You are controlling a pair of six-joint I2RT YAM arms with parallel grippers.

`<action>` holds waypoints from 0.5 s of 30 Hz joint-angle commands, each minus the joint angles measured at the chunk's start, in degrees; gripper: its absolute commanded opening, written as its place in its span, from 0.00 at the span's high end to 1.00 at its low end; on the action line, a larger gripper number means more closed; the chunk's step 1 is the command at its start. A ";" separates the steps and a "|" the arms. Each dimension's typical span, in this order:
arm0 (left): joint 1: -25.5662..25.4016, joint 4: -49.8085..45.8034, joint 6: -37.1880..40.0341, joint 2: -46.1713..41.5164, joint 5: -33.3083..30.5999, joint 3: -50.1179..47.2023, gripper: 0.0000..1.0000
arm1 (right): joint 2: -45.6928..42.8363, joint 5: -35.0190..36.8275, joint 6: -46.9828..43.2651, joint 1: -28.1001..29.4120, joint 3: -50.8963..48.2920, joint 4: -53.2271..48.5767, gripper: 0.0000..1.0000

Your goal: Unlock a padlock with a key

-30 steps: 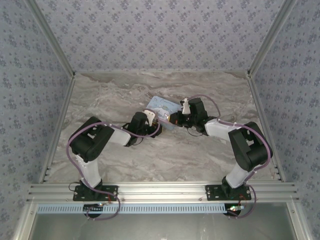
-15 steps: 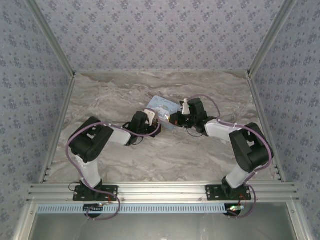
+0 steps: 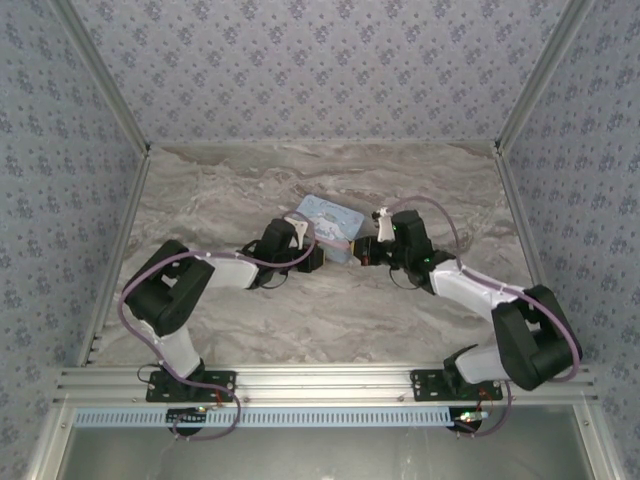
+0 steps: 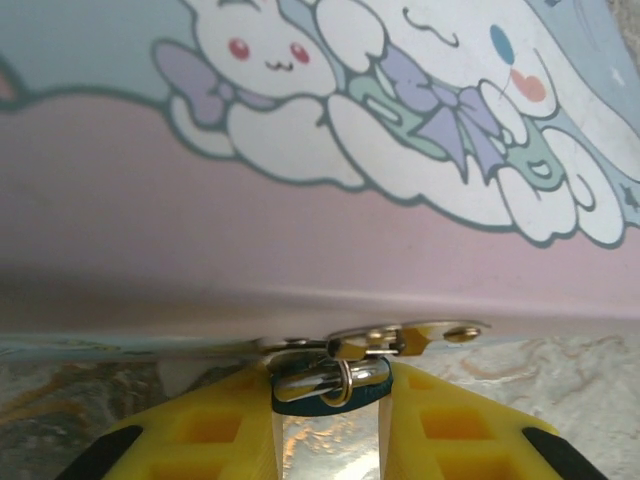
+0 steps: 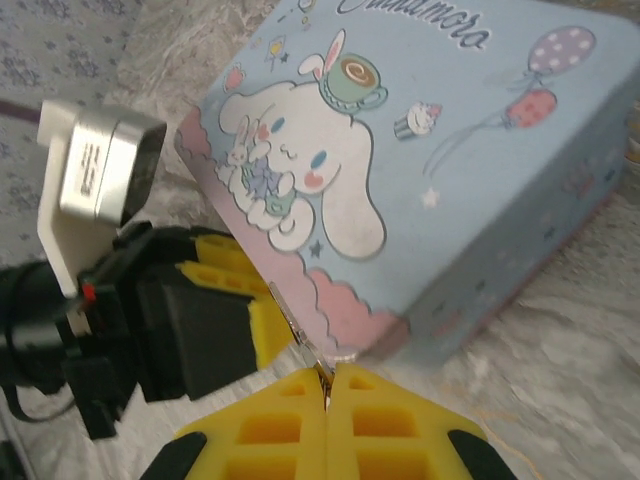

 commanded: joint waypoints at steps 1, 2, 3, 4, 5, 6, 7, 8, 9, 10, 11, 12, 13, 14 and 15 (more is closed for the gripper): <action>-1.58 -0.75 -5.11 -2.57 2.82 2.46 0.75 | -4.12 2.28 -6.33 0.62 -3.52 -2.22 1.00; -1.86 -1.03 -6.09 -2.62 2.80 2.63 0.76 | -5.21 2.53 -7.12 0.82 -4.72 -2.21 1.00; -2.07 -1.20 -7.49 -2.57 3.02 2.85 0.77 | -6.40 2.87 -8.07 1.03 -5.88 -2.11 1.00; -2.07 -0.74 -8.98 -2.55 3.43 2.82 0.77 | -7.52 3.39 -9.09 1.34 -7.05 -2.04 1.00; -2.18 -0.36 -10.44 -2.58 3.77 2.72 0.78 | -8.33 3.91 -9.93 1.82 -8.02 -1.90 1.00; -2.25 0.35 -12.09 -2.62 4.06 2.67 0.78 | -9.24 4.86 -11.05 2.43 -9.03 -1.89 1.00; -2.29 0.87 -13.57 -2.62 4.29 2.62 0.78 | -9.89 5.94 -11.83 3.11 -9.87 -1.80 1.00; -2.40 1.07 -14.72 -2.62 4.49 2.77 0.78 | -10.55 7.01 -12.71 3.78 -10.81 -1.50 1.00; -2.59 1.44 -15.54 -2.66 4.91 2.95 0.78 | -11.26 8.37 -13.52 4.66 -11.93 -0.72 1.00; -2.77 1.60 -16.24 -2.71 5.16 3.22 0.78 | -11.86 9.93 -14.46 5.70 -13.09 0.35 1.00; -3.14 1.57 -16.63 -2.78 5.19 3.48 0.78 | -12.38 11.19 -15.13 6.57 -14.07 1.31 1.00; -3.39 1.40 -17.12 -2.96 5.15 3.76 0.78 | -12.71 12.76 -15.89 7.58 -15.01 2.14 1.00; -3.67 1.10 -17.60 -3.11 5.01 3.93 0.78 | -12.90 14.15 -16.89 8.56 -15.55 2.57 1.00; -3.96 0.91 -18.03 -3.22 4.86 4.19 0.78 | -12.82 15.12 -17.53 9.29 -15.92 3.01 1.00; -4.22 0.85 -18.69 -3.39 4.84 4.25 0.78 | -12.57 15.82 -18.06 9.91 -16.28 3.79 1.00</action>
